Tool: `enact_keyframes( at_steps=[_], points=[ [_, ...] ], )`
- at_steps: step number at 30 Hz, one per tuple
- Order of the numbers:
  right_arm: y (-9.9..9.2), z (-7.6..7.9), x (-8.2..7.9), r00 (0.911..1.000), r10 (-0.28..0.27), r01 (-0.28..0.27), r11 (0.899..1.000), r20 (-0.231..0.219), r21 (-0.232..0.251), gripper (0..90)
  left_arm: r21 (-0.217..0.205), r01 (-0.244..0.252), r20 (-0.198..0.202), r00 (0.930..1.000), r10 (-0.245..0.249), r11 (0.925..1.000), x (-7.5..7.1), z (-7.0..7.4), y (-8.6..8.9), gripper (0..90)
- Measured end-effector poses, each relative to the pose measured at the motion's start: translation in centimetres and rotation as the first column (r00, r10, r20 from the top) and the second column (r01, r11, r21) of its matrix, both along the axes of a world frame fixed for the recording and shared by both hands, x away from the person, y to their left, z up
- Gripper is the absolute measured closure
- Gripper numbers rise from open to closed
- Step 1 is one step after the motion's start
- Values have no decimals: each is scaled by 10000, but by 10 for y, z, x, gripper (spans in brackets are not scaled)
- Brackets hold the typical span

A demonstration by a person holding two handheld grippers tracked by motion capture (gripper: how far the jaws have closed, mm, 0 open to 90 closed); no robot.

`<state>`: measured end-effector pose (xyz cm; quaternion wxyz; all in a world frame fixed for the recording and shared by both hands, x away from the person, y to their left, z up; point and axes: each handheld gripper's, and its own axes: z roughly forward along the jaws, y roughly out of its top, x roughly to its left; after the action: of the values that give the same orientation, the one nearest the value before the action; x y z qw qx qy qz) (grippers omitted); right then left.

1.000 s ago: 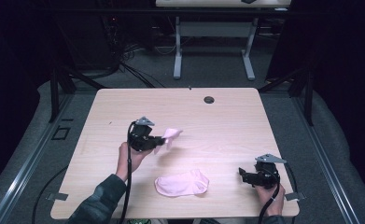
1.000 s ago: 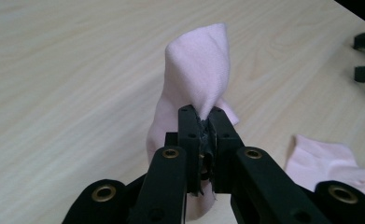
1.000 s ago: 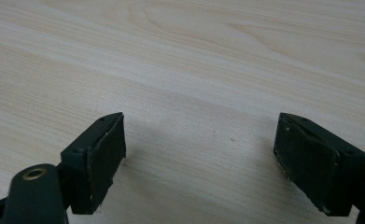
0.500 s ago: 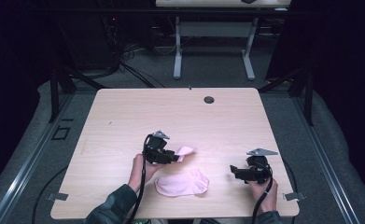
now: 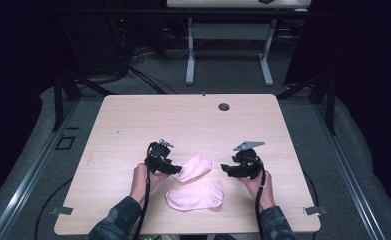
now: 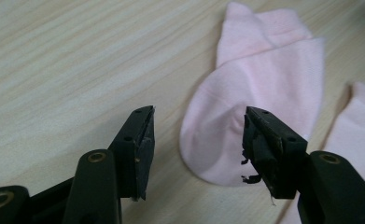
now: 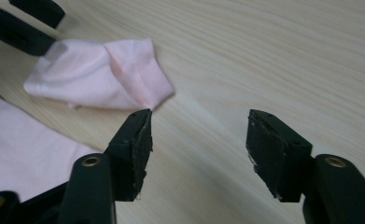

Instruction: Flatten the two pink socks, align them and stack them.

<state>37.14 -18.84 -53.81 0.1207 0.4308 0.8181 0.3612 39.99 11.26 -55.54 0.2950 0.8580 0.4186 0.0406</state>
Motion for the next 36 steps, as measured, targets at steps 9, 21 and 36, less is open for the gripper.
enact_keyframes(
  at_steps=[9, 21, 36],
  points=[
    [40, -16, 34, 9933, 992, -1008, 9946, -586, -256, 590, 663, 271, 494, 9983, -304, 9974, -5, -6, -6, 669],
    [50, -31, 34, 9905, 1254, -1281, 9906, -557, -473, 874, -55, 561, 1331, 9896, -549, 9984, -16, -1, -4, 868],
    [22, -18, -3, 9798, 1928, -1955, 9793, 529, 520, 452, -1260, 1079, 2354, 9689, -759, 9861, -27, 47, -16, 869]
  ],
)
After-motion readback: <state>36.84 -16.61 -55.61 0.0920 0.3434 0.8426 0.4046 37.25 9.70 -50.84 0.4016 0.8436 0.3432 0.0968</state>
